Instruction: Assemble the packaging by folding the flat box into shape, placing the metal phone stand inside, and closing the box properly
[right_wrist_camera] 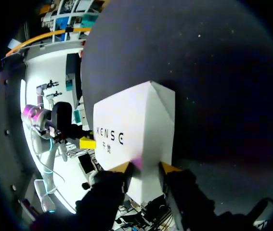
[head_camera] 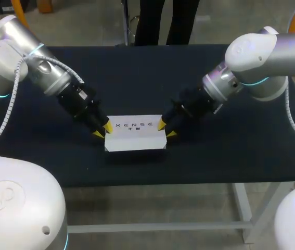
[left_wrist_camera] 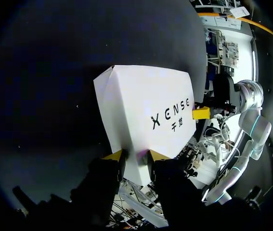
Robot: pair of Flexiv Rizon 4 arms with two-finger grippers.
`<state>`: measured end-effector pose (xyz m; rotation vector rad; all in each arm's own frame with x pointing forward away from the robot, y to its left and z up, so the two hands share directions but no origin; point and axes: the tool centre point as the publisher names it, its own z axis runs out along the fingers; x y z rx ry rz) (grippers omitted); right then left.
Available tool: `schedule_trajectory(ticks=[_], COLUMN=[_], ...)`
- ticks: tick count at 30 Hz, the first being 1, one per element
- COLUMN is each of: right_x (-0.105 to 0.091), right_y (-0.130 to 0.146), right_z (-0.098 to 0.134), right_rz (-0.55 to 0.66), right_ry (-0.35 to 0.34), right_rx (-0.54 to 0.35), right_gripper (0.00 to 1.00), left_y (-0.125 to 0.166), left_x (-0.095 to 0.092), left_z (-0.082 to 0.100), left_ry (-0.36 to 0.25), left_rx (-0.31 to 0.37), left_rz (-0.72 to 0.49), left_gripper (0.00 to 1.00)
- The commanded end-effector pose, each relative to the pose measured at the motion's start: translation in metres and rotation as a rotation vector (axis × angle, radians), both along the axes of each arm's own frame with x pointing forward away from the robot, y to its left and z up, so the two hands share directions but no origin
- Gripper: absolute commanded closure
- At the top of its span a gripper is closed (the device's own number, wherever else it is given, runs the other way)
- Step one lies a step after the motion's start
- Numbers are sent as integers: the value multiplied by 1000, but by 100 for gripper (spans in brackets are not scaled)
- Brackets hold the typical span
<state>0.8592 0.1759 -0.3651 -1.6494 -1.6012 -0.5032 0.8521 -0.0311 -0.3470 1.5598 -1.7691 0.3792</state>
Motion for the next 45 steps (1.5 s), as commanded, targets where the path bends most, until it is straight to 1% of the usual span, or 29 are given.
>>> schedule_trajectory(ticks=[1,18,27,45], right_x=[5,7,8,8], right_y=[18,12,8,0], right_z=[0,0,1,1], right_rz=[16,26,28,20], right_ry=[16,35,44,51], right_rx=[2,0,-2,-9], right_gripper=[60,59,60,59], left_y=[-16,-12,-10,-4], left_x=[7,7,6,5], left_z=[1,0,1,2], left_ry=[23,51,53,57], left_rx=[-2,0,0,-2], left_rz=[-18,-13,-6,13], left_gripper=[69,69,71,70])
